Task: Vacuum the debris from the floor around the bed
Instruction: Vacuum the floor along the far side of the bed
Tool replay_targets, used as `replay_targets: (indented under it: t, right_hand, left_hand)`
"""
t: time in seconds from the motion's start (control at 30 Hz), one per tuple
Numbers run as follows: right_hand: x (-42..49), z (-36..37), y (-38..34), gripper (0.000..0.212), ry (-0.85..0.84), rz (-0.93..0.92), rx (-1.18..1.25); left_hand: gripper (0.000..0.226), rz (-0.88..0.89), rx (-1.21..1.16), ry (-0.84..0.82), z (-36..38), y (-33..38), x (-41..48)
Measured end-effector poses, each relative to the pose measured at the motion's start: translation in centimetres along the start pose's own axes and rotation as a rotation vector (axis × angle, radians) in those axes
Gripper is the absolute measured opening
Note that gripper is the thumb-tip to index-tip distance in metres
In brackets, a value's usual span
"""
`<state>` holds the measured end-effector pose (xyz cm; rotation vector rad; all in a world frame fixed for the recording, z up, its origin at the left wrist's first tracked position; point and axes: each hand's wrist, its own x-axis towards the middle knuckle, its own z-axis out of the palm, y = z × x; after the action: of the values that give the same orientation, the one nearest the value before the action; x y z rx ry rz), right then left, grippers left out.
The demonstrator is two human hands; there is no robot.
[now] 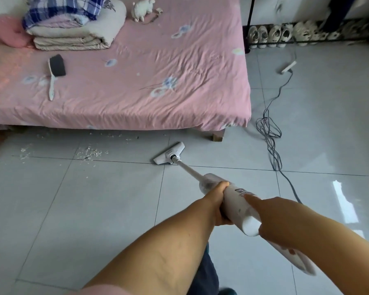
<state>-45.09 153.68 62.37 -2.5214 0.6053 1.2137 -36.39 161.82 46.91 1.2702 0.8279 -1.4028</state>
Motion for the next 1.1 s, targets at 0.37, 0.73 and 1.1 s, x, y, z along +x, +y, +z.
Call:
replay_targets:
  t: [0.37,0.73,1.1]
  right_hand:
    - [4.3,3.4,1.1,0.080,-0.057,0.078,0.029]
    - [13.0,1.4,-4.7,0.066,-0.006,0.055,0.111]
    - [23.8,4.3,-9.8,0.083,0.288,-0.066,0.118]
  left_hand:
    - [0.067,-0.012,-0.007,-0.006,0.9,0.4,3.2]
    - [0.061,0.138,-0.072,-0.057,-5.4,7.9,11.0]
    - [0.066,0.218,-0.086,0.016,-12.8,14.9,15.8]
